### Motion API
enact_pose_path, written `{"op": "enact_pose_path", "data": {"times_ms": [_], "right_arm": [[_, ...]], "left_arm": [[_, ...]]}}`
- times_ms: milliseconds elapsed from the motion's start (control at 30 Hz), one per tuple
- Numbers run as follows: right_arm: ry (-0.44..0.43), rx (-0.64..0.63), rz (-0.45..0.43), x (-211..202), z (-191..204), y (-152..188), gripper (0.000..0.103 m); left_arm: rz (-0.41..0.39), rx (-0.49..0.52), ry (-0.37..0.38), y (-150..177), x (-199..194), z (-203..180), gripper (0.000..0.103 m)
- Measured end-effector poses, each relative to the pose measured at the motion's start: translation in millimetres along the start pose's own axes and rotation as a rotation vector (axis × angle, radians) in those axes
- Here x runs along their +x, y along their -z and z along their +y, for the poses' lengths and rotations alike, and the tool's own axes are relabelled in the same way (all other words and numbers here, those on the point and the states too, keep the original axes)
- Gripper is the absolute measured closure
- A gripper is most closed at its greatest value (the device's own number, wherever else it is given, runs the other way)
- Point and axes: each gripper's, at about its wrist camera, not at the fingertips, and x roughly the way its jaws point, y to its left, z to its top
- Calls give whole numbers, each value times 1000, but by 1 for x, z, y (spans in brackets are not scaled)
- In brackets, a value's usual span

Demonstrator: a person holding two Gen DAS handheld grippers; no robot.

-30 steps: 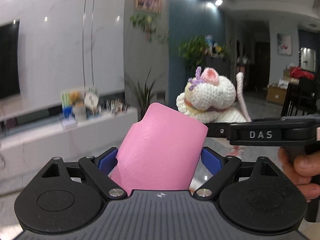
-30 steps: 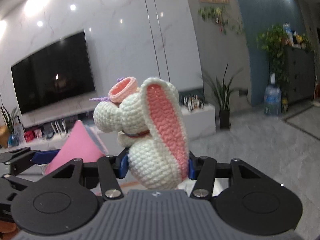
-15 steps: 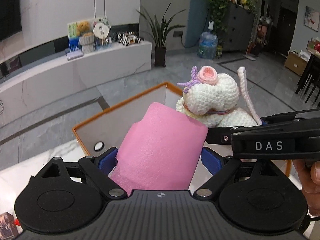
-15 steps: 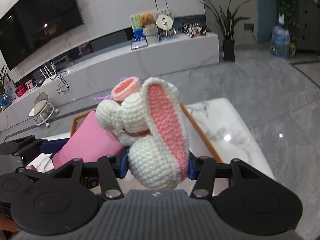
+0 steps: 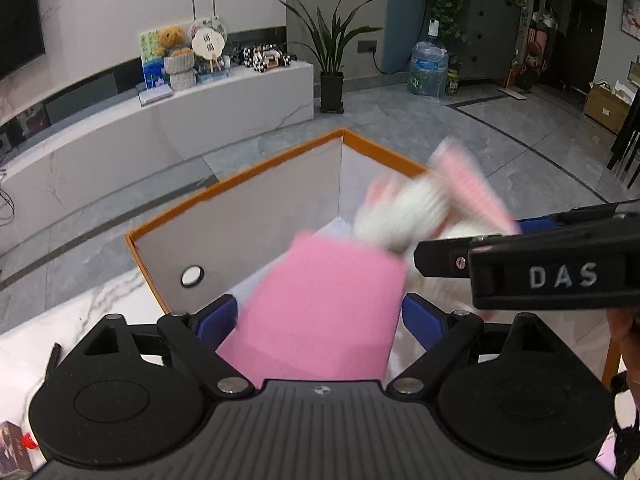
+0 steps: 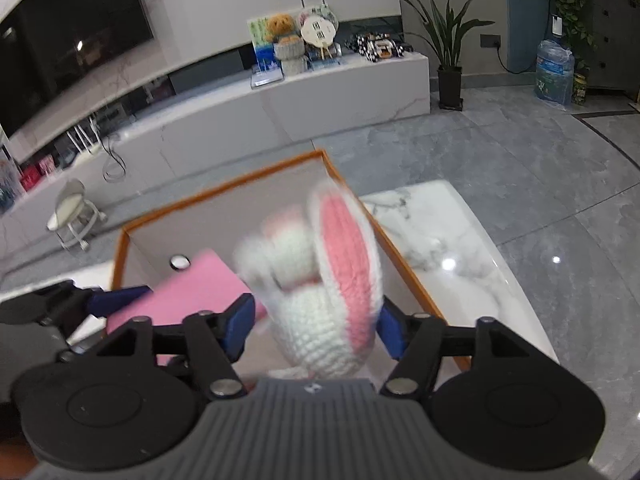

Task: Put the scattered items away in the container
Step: 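Carry the pink pad and bunny to the orange box and release both, then move both open tools back toward the table items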

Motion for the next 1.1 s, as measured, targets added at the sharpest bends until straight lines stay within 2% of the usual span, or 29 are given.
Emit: {"op": "enact_pose_path", "data": {"times_ms": [167, 567, 900, 1100], "right_arm": [[-14, 10, -30, -8, 0, -5, 34], [-22, 14, -75, -35, 9, -14, 34], [-47, -28, -124, -62, 38, -18, 34], [-91, -57, -212, -99, 66, -26, 34]], "left_arm": [[-41, 3, 7, -9, -10, -2, 0], [-56, 25, 19, -17, -30, -11, 0], [-144, 5, 6, -26, -85, 1, 0], [-228, 30, -22, -32, -134, 5, 0]]}}
